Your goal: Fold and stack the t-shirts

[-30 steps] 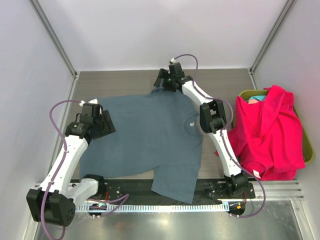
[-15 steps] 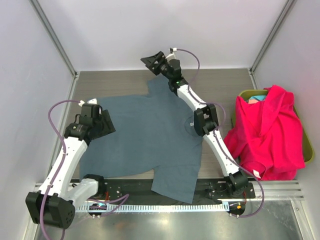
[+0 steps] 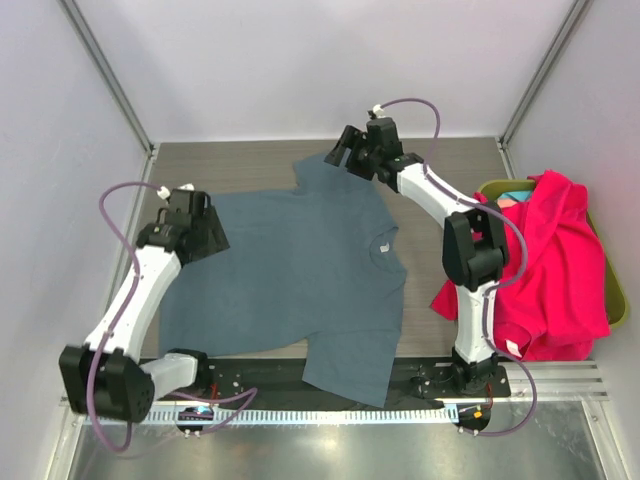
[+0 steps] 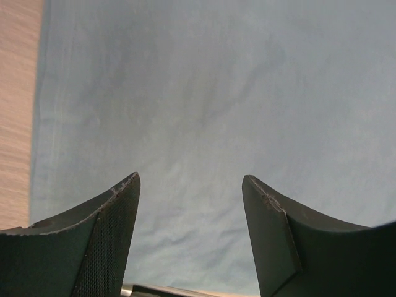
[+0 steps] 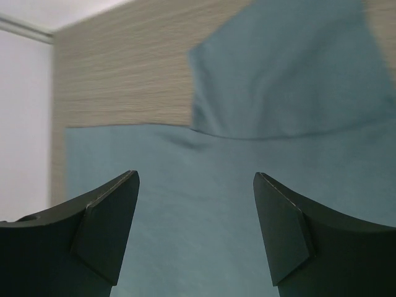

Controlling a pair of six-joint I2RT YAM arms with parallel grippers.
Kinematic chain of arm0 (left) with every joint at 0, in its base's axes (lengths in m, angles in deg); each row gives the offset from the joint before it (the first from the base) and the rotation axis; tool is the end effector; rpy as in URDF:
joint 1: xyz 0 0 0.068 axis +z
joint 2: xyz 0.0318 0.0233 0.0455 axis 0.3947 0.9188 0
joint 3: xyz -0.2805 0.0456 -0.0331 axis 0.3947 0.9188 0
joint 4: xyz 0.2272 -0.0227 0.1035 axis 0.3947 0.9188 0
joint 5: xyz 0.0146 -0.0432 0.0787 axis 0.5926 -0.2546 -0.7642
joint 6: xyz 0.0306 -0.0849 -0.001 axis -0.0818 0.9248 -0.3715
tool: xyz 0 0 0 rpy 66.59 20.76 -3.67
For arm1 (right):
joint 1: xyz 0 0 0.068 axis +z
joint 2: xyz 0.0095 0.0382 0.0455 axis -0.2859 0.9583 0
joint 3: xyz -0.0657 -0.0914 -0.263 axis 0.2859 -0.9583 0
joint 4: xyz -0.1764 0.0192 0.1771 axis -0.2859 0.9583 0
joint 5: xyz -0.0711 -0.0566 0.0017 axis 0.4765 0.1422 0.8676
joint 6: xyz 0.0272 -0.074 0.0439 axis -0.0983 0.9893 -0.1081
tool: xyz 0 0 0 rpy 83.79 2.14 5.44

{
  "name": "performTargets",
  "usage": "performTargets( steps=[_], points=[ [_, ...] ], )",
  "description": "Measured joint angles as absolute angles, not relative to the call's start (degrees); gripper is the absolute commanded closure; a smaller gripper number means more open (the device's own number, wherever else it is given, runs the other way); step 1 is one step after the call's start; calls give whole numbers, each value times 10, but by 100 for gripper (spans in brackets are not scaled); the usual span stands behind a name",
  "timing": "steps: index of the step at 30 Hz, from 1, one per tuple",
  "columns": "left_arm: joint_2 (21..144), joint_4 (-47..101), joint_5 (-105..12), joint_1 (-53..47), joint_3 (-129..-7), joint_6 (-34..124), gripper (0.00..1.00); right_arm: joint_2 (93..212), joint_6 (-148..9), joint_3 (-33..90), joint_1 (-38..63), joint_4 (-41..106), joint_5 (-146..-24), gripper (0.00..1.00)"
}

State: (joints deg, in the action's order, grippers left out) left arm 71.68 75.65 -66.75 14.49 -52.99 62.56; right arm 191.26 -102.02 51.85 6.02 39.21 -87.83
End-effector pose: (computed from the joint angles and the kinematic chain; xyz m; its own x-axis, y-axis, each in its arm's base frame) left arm 0.2307 -0.0187 0.2691 -0.7113 -0.3795 -0.5916 -0.3703 0.9178 -0.1435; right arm 0.4863 0.2185 0.2529 -0.6720 0.3918 -0.6284 -0.1302 0.7728 0.6211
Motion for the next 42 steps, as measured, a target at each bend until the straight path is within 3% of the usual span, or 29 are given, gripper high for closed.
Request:
performTargets(
  steps=[8, 17, 29, 37, 42],
  points=[
    [958, 741, -676, 212, -673, 631, 33, 1924, -914, 539, 86, 596, -758, 17],
    [1232, 755, -679, 252, -892, 653, 35, 2017, -878, 599, 83, 677, -724, 14],
    [1420, 797, -677, 227, -1105, 685, 37, 2098, -890, 715, -34, 675, -735, 14],
    [1597, 827, -678, 185, -1420, 678, 31, 2189, -912, 870, -75, 681, -742, 13],
    [1604, 773, -642, 186, -1432, 664, 28, 2221, -919, 929, -88, 680, -769, 10]
  ],
)
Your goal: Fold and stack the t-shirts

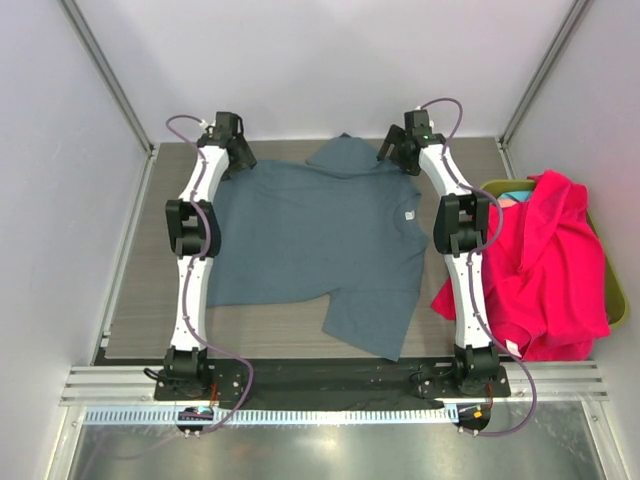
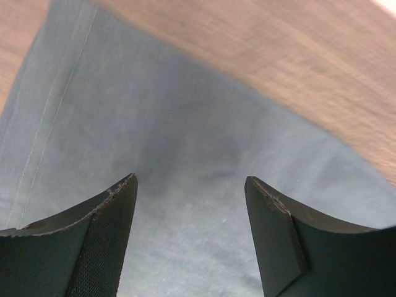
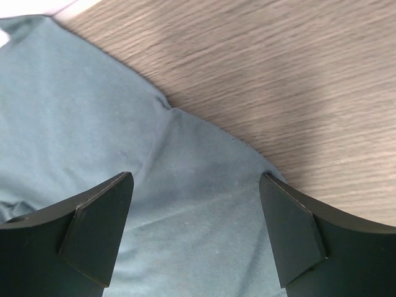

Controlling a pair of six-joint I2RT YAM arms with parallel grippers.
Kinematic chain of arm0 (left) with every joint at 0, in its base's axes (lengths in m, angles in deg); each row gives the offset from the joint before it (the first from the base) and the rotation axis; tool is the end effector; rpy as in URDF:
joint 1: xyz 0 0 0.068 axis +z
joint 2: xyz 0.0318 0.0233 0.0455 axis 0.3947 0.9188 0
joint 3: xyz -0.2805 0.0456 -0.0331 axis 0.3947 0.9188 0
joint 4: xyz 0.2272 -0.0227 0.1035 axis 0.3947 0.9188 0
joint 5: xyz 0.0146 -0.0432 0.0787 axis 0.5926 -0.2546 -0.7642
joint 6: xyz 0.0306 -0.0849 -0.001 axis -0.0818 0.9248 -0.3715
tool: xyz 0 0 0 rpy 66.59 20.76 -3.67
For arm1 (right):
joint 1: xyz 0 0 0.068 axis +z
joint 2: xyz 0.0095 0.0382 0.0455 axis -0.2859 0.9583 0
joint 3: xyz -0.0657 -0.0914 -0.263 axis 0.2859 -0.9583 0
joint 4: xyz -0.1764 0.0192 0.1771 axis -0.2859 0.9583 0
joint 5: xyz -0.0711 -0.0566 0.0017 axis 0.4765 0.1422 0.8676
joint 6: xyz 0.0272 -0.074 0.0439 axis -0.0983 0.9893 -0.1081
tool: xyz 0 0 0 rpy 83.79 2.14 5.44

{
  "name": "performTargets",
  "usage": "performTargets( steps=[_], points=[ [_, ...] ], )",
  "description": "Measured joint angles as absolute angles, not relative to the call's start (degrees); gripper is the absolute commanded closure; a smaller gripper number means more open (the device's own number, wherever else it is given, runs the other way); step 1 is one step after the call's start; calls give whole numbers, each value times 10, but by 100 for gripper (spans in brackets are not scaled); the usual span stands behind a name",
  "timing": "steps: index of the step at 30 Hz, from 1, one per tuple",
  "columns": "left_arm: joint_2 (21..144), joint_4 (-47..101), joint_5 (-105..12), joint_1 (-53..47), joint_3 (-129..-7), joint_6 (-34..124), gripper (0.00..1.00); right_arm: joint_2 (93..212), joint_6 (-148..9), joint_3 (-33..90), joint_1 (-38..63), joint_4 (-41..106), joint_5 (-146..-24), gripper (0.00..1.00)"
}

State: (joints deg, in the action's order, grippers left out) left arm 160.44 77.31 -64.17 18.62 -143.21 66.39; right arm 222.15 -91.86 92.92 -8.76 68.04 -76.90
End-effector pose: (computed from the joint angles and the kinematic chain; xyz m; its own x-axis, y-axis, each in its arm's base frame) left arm 0.5959 -0.0351 0.1465 -0.6681 -0.4914 -0.5587 -0.4586 0.8632 -0.2108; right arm 0.6028 0.0824 0.1501 -0.6979 0.3921 -0.5993 0.2370 0.9161 0.3233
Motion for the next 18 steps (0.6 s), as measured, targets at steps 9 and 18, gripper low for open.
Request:
performTargets(
  steps=[9, 18],
  points=[
    [1337, 738, -645, 184, -1195, 653, 31, 2130, -909, 816, -84, 666, -830, 2],
    [708, 686, -753, 186, -752, 730, 32, 1658, -904, 390, -12, 588, -812, 2]
  ],
)
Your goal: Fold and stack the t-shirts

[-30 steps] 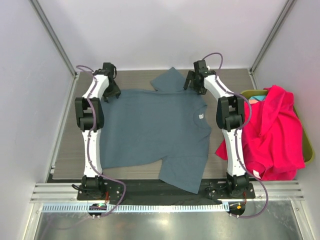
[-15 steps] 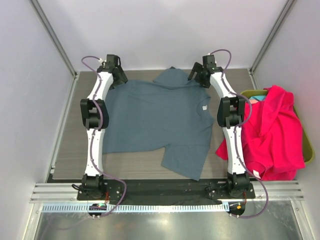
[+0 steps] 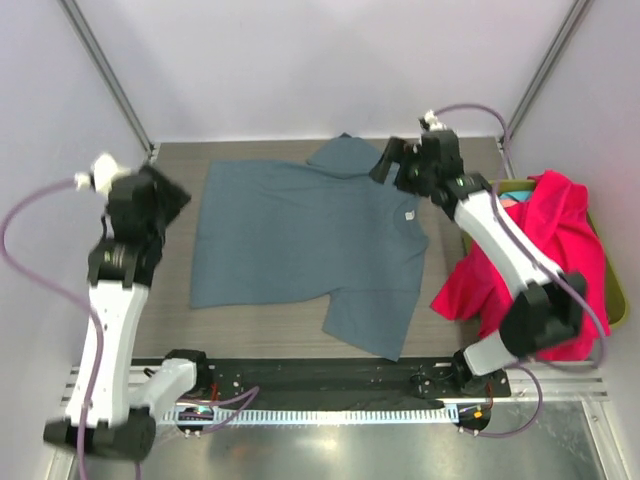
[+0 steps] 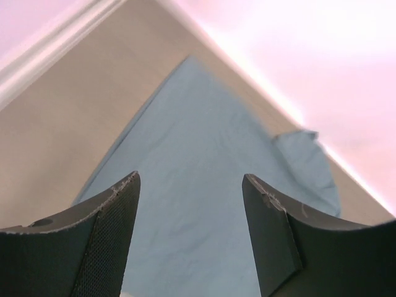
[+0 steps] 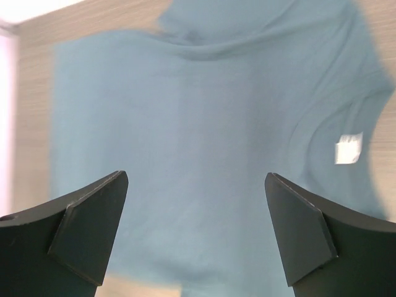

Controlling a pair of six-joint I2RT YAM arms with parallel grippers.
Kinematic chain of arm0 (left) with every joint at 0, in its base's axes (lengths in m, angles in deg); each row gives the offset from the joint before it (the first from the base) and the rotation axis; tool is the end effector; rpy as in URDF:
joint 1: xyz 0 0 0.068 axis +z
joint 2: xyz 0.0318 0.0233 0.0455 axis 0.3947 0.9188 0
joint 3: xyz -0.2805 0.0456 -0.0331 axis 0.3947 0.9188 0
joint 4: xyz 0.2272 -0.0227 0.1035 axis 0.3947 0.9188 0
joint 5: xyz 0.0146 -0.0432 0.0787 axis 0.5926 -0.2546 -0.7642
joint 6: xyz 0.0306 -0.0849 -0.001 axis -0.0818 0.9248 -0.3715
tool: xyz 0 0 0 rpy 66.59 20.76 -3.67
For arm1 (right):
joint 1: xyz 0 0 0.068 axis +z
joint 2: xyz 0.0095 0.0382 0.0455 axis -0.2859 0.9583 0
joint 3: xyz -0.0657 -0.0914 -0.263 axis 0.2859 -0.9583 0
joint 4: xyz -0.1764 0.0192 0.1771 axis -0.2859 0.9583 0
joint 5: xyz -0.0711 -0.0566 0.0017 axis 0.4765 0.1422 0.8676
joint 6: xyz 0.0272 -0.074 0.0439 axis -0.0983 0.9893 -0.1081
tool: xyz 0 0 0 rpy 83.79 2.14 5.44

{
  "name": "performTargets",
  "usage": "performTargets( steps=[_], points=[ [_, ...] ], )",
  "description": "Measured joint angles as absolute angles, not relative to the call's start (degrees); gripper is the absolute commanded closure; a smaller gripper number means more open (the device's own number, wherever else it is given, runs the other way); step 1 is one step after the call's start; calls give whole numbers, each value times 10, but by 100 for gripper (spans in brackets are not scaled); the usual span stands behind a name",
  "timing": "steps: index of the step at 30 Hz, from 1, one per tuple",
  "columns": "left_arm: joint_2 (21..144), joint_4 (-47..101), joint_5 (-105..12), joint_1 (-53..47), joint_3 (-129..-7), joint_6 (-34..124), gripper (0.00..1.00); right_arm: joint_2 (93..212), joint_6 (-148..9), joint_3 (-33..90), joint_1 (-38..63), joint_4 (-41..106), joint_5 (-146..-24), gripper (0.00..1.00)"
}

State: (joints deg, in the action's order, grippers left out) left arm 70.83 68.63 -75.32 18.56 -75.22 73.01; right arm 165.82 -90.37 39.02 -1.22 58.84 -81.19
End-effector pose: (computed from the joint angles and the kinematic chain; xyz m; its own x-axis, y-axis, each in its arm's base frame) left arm 0.2454 0.0082 0.4219 -0.1555 -0.5921 -0.7907 -0.4469 0.7560 -0.4783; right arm 0.3915 0.1133 0.3255 -0.6420 0.3003 -0.7054 -0.0228 0.9122 0.4090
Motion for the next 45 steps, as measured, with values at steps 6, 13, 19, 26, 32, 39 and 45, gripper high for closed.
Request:
performTargets(
  steps=[6, 13, 19, 26, 32, 39, 45],
  points=[
    [484, 786, -771, 193, -457, 854, 33, 1422, -963, 102, 81, 529, -799, 2],
    [509, 803, -736, 194, -307, 929, 33, 1317, -1018, -101, 125, 573, -784, 2],
    [562, 746, -733, 207, -262, 943, 34, 1268, -1030, -122, 123, 575, -789, 2],
    [587, 692, -733, 253, -232, 943, 35, 1253, -1029, -130, 123, 580, -791, 2],
    [545, 677, -731, 256, -181, 960, 36, 1270, -1009, -130, 123, 583, -795, 2],
    [516, 664, -733, 256, -165, 976, 36, 1268, -995, -132, 123, 602, -802, 2],
    [578, 639, -741, 256, -183, 975, 41, 1222, -1001, -149, 123, 613, -801, 2]
  ],
)
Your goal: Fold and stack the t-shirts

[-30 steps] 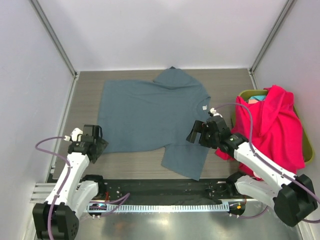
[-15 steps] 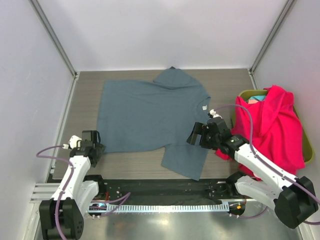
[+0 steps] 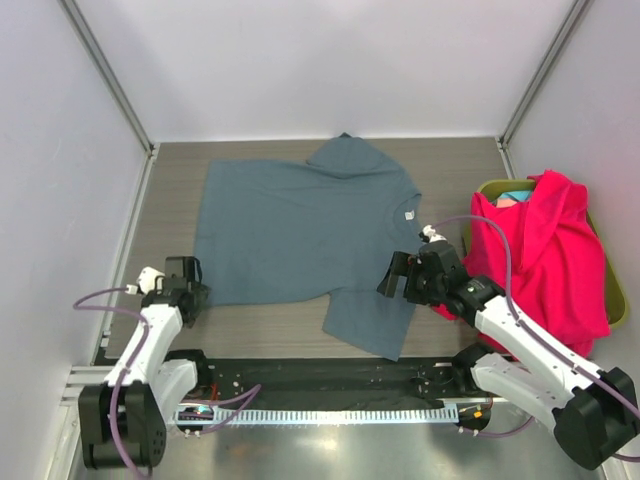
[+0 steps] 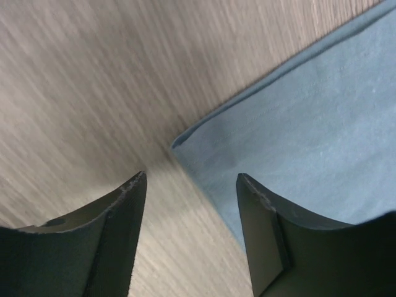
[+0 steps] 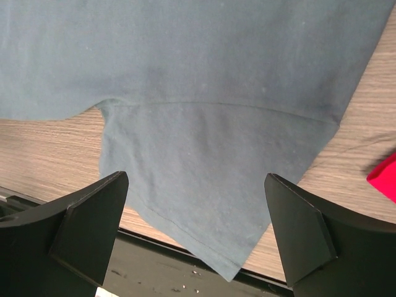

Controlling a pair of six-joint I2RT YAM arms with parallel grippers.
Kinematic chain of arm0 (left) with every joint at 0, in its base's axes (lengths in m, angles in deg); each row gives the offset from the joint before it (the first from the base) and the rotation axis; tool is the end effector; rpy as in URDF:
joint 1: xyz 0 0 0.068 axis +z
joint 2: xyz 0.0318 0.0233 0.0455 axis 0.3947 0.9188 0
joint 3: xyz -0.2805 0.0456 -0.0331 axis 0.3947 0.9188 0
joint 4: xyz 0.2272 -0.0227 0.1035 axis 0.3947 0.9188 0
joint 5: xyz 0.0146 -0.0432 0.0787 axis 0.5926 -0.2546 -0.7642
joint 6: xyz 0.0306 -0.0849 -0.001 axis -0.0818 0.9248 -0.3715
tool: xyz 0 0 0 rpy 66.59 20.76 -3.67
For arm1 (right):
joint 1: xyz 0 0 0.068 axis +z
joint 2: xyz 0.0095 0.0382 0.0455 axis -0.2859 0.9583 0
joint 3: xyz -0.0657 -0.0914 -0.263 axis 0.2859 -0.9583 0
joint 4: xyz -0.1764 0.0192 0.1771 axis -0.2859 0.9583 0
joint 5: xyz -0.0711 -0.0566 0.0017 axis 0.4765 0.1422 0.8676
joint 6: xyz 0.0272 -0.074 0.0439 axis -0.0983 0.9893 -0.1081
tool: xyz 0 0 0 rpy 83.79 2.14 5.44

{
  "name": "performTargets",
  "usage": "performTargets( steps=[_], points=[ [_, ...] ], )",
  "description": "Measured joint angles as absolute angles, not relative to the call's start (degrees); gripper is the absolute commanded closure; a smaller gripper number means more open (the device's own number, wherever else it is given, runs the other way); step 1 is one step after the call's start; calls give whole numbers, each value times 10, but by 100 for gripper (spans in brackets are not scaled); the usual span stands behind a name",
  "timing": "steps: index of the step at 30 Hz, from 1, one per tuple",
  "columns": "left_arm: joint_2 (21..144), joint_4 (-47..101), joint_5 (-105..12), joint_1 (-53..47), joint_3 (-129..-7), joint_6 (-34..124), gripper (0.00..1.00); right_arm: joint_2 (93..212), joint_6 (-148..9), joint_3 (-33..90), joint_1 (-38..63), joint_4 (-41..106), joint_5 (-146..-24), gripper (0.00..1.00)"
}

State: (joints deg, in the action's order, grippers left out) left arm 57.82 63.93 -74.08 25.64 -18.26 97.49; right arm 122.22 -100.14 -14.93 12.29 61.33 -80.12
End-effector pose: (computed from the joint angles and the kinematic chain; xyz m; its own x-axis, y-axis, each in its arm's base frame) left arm 0.1451 0.0327 0.1362 -0.2148 -0.8621 -0.4590 -0.8866 0.3692 -0.2786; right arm 0.1628 0.0943 0.1951 -0.8289 0.2324 -0.5088 -0.0109 0.9027 0.4301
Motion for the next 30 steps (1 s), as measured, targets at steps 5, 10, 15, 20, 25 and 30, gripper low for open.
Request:
performTargets(
  steps=[5, 10, 15, 20, 25, 30],
  points=[
    [652, 609, -747, 256, -213, 967, 54, 1217, -1012, -149, 123, 629, -792, 2],
    [695, 590, -743, 257, -231, 950, 77, 1211, -1050, -149, 129, 668, -749, 2],
    [729, 570, -733, 259, -246, 927, 100, 1214, -1109, -151, 176, 711, -711, 3],
    [738, 553, -724, 259, -249, 906, 100, 1216, -1175, -159, 250, 754, -672, 9],
    [738, 544, -711, 260, -249, 892, 100, 1251, -1261, -179, 392, 776, -651, 12],
    [733, 542, -707, 260, -245, 892, 100, 1300, -1313, -188, 499, 776, -633, 25]
  ],
)
